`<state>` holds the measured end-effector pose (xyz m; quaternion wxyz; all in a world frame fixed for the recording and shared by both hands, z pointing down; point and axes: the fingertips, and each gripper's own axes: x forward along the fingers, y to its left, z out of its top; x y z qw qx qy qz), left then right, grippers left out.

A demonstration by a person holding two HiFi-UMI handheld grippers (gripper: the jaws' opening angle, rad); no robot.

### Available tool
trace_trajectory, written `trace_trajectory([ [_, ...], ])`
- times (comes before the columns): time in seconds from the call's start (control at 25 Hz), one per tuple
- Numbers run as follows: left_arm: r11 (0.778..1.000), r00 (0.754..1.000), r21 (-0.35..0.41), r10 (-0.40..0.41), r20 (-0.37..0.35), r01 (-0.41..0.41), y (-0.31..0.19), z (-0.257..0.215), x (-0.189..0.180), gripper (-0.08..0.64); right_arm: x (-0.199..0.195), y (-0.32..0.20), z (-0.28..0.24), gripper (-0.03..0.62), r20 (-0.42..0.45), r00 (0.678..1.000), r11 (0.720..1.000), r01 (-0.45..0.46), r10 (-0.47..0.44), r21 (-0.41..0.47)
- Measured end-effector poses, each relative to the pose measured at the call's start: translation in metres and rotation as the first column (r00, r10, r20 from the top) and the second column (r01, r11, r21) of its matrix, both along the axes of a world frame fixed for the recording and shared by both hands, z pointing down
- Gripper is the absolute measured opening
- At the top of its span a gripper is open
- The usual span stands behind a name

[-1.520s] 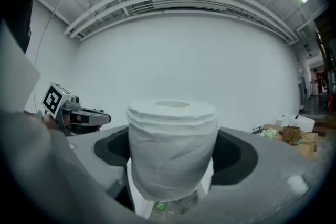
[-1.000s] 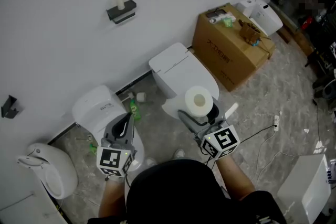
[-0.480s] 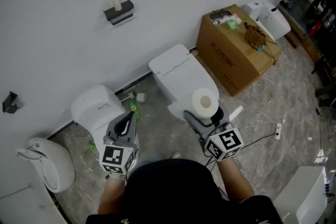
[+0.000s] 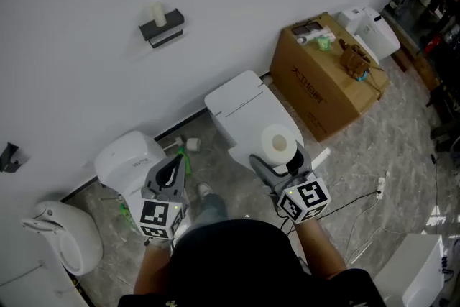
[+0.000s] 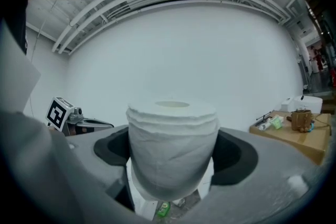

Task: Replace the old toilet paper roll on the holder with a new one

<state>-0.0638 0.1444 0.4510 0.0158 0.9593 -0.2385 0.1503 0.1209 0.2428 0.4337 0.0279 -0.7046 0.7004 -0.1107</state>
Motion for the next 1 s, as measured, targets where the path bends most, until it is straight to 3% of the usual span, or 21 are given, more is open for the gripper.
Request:
trace_trajectory([
  [0.24,0.999,0.999,0.023,0.023,0.032,-0.024,-0.084,0.001,0.003,0.014,0.005,-0.09,-0.001,0.433,0.001,1.0,1.0,-0.003,0.003,0.0],
  [0.52,1.0,1.0,0.011,0.004,0.019,-0.005,-0.175,0.0,-0.019,0.014,-0.009,-0.197,-0.003,0.433,0.045,0.999,1.0,0.015,-0.015,-0.006],
  [1.0,0.998,0.998,-0.007,-0.062,0.017,0.062,-0.253,0.014,-0.031,0.015,-0.004,-0.286,-0.006,0.433,0.01,0.999,0.998,0.047,-0.046,-0.043],
])
